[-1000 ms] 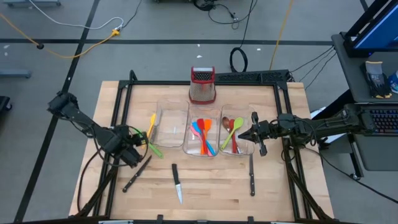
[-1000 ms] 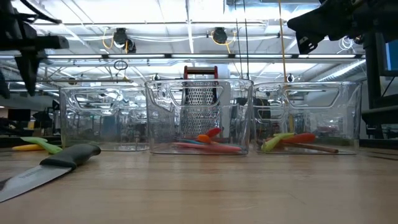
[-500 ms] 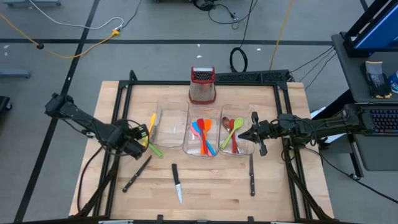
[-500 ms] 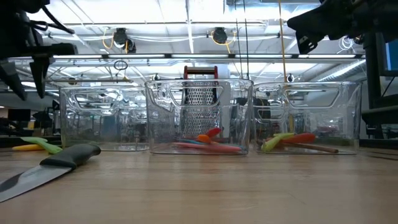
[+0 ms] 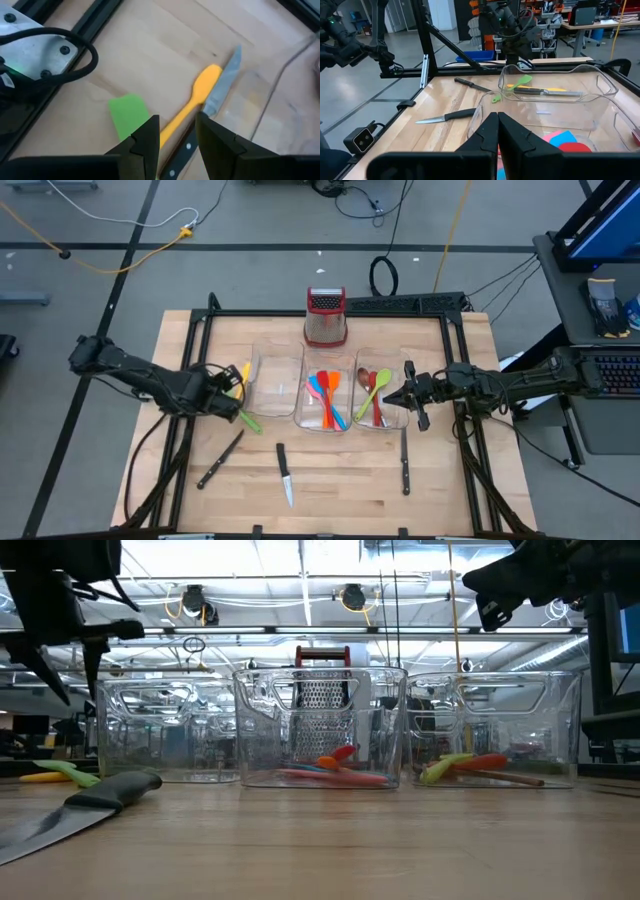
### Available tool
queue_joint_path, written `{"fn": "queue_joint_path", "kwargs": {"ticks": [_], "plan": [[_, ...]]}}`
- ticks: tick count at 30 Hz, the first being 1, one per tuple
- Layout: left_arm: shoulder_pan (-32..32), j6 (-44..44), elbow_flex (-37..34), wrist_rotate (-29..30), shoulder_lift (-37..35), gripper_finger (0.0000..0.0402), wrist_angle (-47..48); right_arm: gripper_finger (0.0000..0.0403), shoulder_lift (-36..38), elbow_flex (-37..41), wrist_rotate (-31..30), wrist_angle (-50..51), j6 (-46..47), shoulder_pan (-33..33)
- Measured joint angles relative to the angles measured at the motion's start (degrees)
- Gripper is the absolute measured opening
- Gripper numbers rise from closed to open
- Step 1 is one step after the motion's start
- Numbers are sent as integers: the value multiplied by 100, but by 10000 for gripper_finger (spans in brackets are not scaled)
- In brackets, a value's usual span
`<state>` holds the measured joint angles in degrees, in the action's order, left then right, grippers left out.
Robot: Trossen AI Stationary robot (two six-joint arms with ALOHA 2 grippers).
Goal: Pick & Place Kitchen Items
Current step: Put the green spatula into the middle transparent bin
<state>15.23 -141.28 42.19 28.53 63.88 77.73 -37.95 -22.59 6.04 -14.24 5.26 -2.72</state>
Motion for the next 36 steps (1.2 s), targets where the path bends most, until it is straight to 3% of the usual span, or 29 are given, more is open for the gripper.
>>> {"fn": "queue_joint_path", "kwargs": {"ticks": [8, 11, 14, 25, 29, 36], "plan": [[-700, 789, 0, 112, 0, 127, -124, 0, 0, 0, 2, -2, -7, 0], [-1043, 1659, 0, 530, -2, 127, -150, 0, 0, 0, 2, -2, 6, 0], [-1499, 2873, 0, 533, -2, 127, -153, 0, 0, 0, 2, -2, 6, 0], [-3105, 6401, 0, -1132, -2, 127, -860, 0, 0, 0, 2, -4, 8, 0], [-3615, 6829, 0, -1678, -2, 127, -760, 0, 0, 0, 2, -4, 9, 0], [-4413, 7027, 0, -1759, -2, 127, -415, 0, 0, 0, 2, -5, 10, 0]]}}
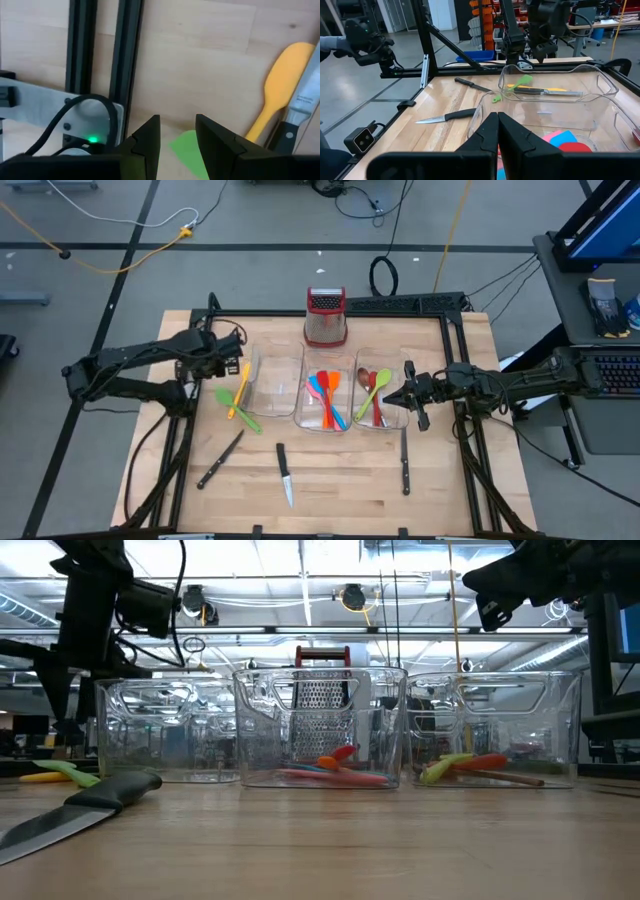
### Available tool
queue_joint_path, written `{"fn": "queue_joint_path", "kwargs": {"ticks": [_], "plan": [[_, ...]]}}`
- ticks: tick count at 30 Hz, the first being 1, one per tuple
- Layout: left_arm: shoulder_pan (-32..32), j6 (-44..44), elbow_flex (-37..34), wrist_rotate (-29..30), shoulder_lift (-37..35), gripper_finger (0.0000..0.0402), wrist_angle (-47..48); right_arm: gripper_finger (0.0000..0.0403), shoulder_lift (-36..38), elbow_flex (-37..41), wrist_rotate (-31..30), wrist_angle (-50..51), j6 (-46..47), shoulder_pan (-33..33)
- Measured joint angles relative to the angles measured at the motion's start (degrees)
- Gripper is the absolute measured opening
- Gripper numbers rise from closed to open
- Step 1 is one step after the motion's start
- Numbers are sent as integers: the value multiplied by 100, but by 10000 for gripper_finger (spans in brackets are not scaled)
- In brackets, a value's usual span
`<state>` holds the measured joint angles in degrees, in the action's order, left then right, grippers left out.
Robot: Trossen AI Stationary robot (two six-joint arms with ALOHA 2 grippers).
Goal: Pick & Place Kitchen Items
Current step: Put the green spatula into the middle transparent bin
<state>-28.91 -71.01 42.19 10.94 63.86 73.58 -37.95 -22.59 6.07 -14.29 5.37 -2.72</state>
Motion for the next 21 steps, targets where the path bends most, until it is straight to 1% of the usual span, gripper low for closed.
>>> {"fn": "queue_joint_path", "kwargs": {"ticks": [5, 9, 16, 21], "plan": [[-491, 646, 0, -305, 0, 127, -7, 0, 0, 0, 0, 1, 0, 0], [-764, 1069, 0, -463, 0, 127, -11, 0, 0, 0, 0, 1, -1, 0], [-913, 1513, -42, -496, 115, 127, -47, 0, 0, 0, -2, 1, -2, 0], [-995, 1681, -362, -563, 519, 127, -295, 0, 0, 0, -2, 1, -2, 0]]}}
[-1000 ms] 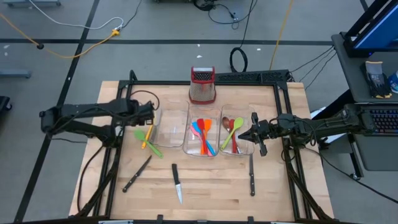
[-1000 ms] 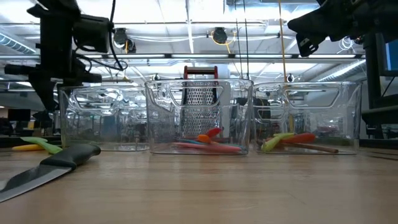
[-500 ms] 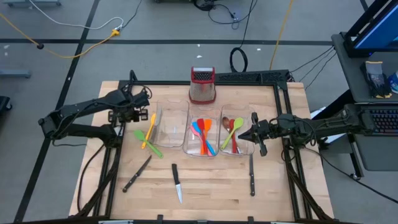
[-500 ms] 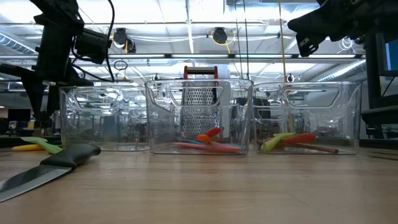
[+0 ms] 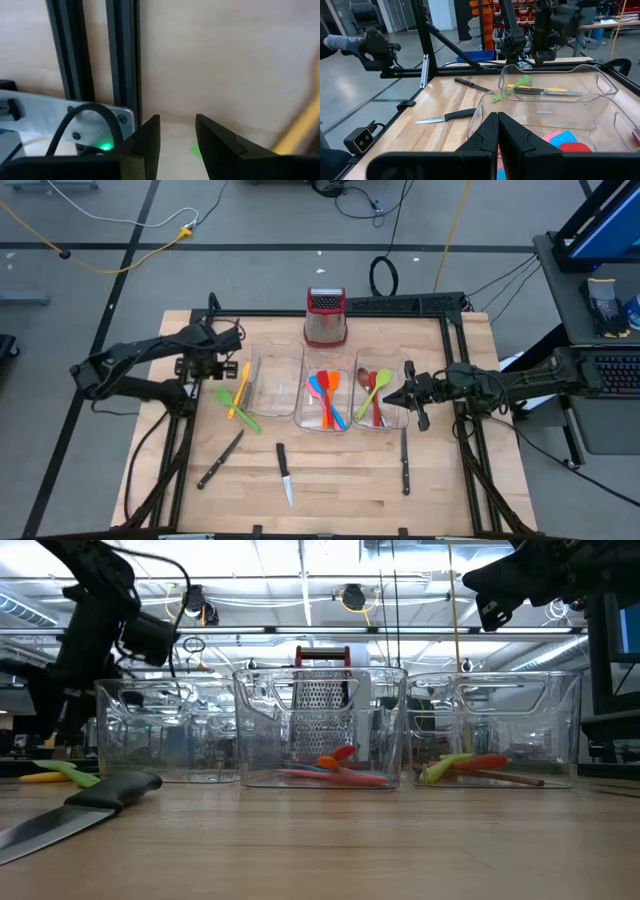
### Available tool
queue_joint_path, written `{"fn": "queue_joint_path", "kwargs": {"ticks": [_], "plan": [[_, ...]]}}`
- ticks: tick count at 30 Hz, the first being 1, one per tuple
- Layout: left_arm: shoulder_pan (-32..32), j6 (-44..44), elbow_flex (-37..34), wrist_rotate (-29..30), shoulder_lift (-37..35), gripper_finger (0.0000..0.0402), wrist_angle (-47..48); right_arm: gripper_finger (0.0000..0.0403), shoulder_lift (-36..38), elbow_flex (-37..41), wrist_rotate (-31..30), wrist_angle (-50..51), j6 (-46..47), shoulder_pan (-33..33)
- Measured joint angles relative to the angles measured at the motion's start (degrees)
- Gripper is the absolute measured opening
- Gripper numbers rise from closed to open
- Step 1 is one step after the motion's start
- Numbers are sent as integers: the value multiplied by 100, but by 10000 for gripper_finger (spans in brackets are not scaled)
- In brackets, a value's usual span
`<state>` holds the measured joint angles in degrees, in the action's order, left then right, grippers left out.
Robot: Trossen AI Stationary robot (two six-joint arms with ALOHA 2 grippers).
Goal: Pick & Place Kitchen Items
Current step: Put the green spatula into the middle transparent bin
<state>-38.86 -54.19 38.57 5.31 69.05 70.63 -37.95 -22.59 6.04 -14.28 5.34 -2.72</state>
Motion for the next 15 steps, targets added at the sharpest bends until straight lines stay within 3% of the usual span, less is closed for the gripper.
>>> {"fn": "queue_joint_path", "kwargs": {"ticks": [6, 15], "plan": [[-203, 477, -51, -270, 437, 127, -115, 0, 0, 0, 0, 0, 0, 0], [-461, 1094, -51, -693, 456, 132, -182, 0, 0, 0, -20, 0, 0, 0]]}}
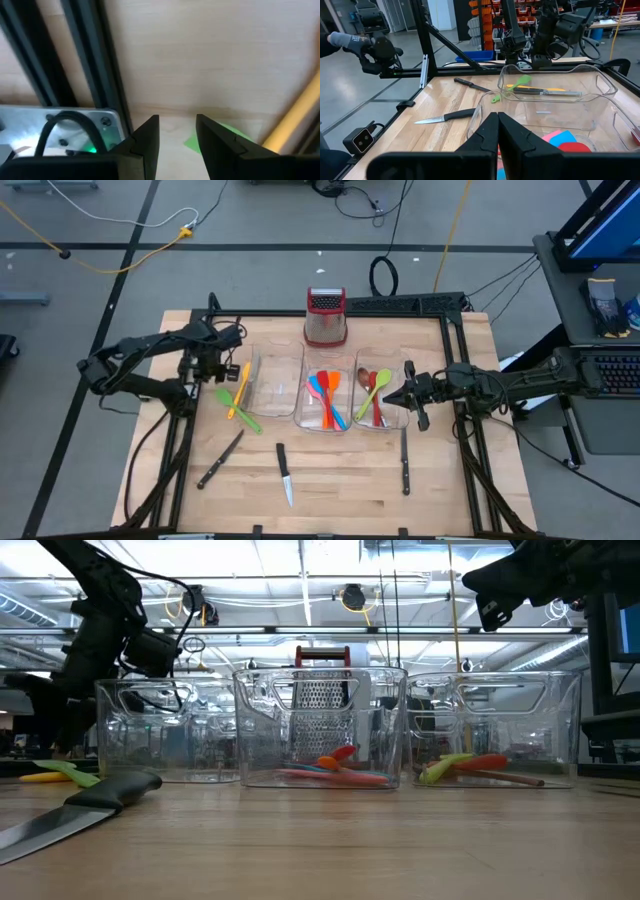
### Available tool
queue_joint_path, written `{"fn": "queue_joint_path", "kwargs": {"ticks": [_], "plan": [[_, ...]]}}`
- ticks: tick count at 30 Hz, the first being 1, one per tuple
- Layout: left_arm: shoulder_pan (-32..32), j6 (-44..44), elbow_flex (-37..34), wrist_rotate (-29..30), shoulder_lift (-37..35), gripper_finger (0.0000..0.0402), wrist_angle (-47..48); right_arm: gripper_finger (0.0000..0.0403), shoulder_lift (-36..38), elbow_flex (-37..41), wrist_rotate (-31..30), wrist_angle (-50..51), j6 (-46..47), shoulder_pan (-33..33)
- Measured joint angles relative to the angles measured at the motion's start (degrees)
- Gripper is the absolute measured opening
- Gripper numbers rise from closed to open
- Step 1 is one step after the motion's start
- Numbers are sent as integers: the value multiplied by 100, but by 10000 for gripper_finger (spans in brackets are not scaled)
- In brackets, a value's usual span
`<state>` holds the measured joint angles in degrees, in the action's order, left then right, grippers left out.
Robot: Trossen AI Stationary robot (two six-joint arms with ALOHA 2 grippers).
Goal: Pick & Place Kitchen Items
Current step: Put the green spatula into the middle transparent bin
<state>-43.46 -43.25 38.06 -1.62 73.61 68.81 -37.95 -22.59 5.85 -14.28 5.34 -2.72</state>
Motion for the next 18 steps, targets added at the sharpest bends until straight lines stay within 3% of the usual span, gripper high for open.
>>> {"fn": "queue_joint_path", "kwargs": {"ticks": [10, 15, 18], "plan": [[-77, 804, 0, -375, -1, 190, -142, 0, 0, 0, -2, 0, 0, 0], [-76, 925, -31, -414, -1, 202, -175, 0, 0, 0, -2, 0, 0, 0], [-78, 855, -201, -727, -3, 200, -339, 0, 1, 0, -4, 0, 0, 0]]}}
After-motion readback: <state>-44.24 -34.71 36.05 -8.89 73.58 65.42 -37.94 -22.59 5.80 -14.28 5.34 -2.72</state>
